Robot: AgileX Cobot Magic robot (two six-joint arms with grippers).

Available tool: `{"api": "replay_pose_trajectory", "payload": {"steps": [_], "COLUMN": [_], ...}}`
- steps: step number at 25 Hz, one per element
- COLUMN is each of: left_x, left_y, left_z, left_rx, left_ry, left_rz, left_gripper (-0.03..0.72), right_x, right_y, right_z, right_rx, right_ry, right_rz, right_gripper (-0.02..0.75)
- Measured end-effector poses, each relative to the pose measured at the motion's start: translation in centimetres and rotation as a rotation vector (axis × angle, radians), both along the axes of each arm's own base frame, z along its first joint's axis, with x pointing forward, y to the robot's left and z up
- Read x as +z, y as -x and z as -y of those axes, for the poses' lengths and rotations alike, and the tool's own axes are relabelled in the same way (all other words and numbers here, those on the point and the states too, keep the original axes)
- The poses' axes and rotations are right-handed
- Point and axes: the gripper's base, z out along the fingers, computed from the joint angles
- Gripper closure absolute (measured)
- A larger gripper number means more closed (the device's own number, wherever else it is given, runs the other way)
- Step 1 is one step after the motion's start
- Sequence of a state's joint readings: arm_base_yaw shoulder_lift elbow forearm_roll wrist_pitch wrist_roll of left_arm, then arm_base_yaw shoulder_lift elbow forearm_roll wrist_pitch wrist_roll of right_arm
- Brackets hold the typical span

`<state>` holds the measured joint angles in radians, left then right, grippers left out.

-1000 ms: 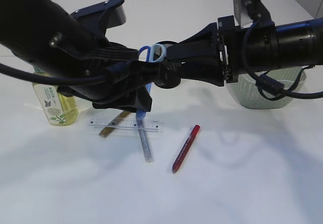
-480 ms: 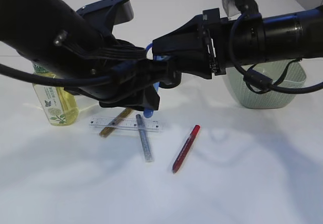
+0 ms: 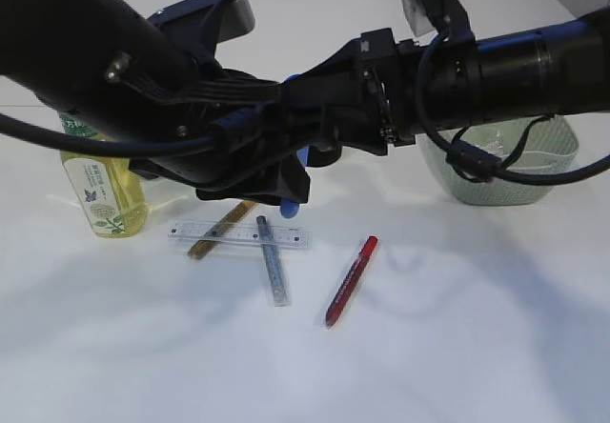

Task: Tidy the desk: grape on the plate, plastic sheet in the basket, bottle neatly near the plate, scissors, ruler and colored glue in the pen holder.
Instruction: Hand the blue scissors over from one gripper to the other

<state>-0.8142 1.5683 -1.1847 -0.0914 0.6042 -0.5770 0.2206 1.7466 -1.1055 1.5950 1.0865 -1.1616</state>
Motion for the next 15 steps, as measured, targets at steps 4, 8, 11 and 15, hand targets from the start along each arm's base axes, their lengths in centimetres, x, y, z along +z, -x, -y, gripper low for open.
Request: {"api": "replay_pose_trajectory", "payload": {"steps": [4, 8, 11, 15], "left_x": [0.01, 0.01, 0.06, 0.1], "left_y": [0.01, 0.0, -0.04, -0.07], "left_z": [0.02, 0.02, 0.06, 0.1], "left_rx": [0.001, 0.001, 0.001, 0.002], "left_ry": [0.003, 0.004, 0.009, 0.015], "left_rz": [-0.002, -0.001, 0.005, 0.009], "left_gripper": [0.563, 0.563, 0.563, 0.563], "right_x": [0.4, 0.6, 0.65, 0.48], "right_y": [-0.19, -0.32, -0.35, -0.48], "right_z": [-0.17, -0.18, -0.19, -0.17], "right_rx": [0.0, -0.004, -0.004, -0.012], "right_ry": [0.001, 0.001, 0.001, 0.007], "right_rz": [0.017, 0.025, 0.027, 0.025], "right_gripper": [0.247, 0.268, 0.303, 0.379]}}
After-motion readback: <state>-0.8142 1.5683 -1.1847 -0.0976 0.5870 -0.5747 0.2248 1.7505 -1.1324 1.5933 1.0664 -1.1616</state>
